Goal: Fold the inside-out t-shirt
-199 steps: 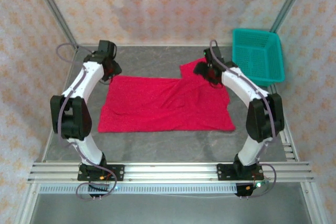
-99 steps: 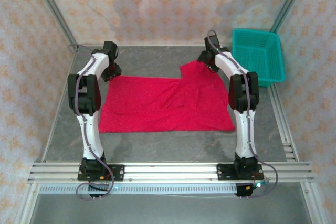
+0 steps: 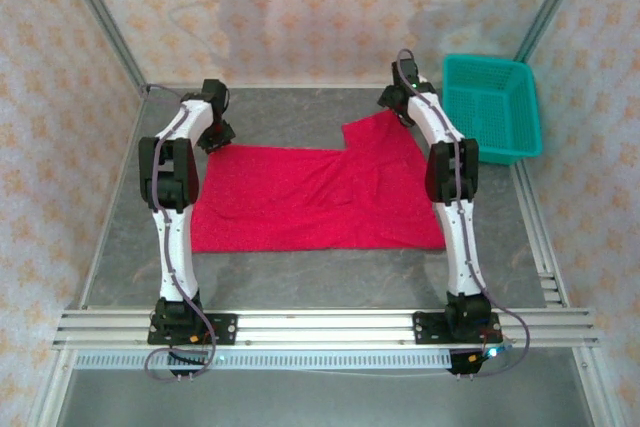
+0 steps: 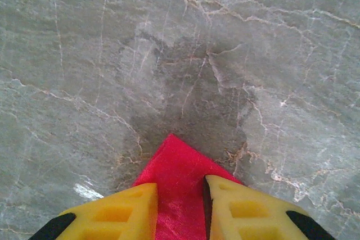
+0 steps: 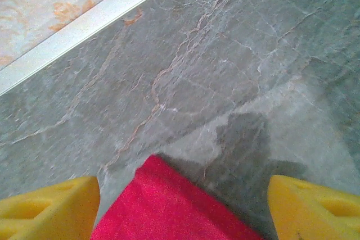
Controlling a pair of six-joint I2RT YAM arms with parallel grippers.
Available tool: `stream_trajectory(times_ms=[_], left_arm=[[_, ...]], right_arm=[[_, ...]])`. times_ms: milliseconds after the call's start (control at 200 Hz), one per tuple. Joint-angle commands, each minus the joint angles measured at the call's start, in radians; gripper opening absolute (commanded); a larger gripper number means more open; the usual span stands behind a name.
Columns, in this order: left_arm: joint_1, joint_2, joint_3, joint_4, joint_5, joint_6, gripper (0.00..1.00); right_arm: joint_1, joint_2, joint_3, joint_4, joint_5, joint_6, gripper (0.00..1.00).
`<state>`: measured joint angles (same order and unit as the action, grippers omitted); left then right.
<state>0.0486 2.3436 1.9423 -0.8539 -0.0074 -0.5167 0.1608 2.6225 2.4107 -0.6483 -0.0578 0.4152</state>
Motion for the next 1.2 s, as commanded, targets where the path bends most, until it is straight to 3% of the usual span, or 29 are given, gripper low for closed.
stream_trajectory(times_ms=[0,170,215,315,425,766,1196], left_arm=[[0.010,0.013,-0.016,-0.026,0.007,0.006,0.25],[0.011,0.009,-0.013,-0.034,0.011,0.005,0.00],[0.011,0.000,-0.010,-0.037,0.008,0.005,0.00],[0.011,-0.025,0.008,-0.044,0.006,0.006,0.00],[0.011,-0.042,0.044,-0.064,0.010,0.006,0.00],[0.010,-0.147,0.022,-0.062,0.028,-0.003,0.00],[0.009,-0.371,-0.223,0.032,0.027,-0.011,0.00]], right_arm=[[-0.003,0.045,0.042,-0.036,-0.040,0.025,0.77],[-0.004,0.065,0.035,0.015,-0.105,0.040,0.59],[-0.003,0.066,0.037,0.022,-0.122,0.030,0.51],[-0.003,0.062,0.058,0.031,-0.138,0.003,0.22],[-0.003,0.056,0.093,0.021,-0.139,-0.017,0.00],[-0.005,-0.103,0.037,0.001,-0.238,-0.062,0.00],[-0.003,-0.628,-0.631,0.209,-0.343,-0.061,0.00]])
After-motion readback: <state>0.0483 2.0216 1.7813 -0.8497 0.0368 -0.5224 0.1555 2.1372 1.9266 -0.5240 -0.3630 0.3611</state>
